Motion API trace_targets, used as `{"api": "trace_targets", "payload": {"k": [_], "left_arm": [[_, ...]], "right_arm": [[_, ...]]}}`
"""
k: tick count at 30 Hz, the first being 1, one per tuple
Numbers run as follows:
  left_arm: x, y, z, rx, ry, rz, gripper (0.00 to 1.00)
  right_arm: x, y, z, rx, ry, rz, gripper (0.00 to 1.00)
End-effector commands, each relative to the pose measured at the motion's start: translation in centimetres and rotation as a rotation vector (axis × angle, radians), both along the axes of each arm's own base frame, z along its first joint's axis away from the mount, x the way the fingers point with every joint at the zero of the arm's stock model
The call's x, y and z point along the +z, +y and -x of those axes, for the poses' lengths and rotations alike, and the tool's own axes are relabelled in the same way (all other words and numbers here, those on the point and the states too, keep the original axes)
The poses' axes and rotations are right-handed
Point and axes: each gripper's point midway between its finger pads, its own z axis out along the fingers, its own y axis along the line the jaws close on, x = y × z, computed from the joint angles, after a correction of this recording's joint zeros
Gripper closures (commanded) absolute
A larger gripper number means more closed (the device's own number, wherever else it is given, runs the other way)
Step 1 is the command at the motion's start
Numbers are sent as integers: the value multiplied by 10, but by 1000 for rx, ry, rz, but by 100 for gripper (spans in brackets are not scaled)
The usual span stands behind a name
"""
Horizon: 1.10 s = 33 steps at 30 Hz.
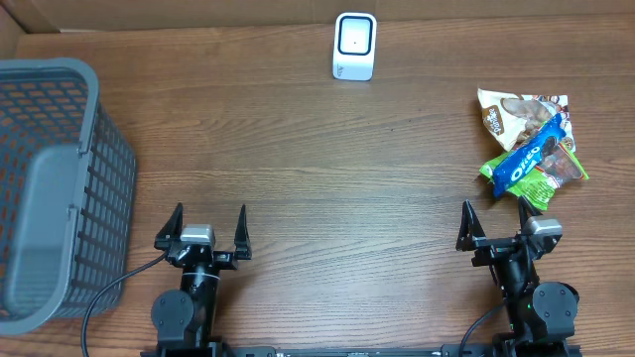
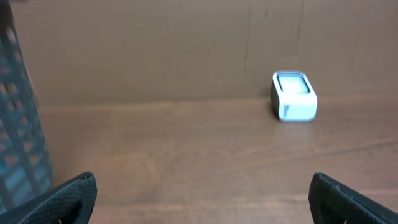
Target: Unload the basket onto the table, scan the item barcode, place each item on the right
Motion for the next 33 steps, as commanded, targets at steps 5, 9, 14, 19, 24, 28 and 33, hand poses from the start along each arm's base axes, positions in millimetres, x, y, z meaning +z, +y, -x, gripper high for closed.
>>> {"api": "trace_targets", "payload": {"k": [5,9,14,19,24,28,33], "left_arm": [[19,-1,1,-6,-87,-84,0],[8,-1,1,-7,-42,-88,0],[-14,-1,1,-12,45,-85,0],[-16,-2,1,-14,56,-73,0],[-16,-2,1,-14,56,-73,0],[-16,-2,1,-14,57,-73,0],[-16,-2,1,-14,56,-73,0]], "right_arm": [[-1,1,0,5,-5,-3,0],[-1,1,0,5,-5,-3,0],[-1,1,0,5,-5,-3,0],[-1,1,0,5,-5,-3,0],[-1,1,0,5,-5,-3,0],[-1,1,0,5,-5,-3,0],[-1,1,0,5,-5,-3,0]]}}
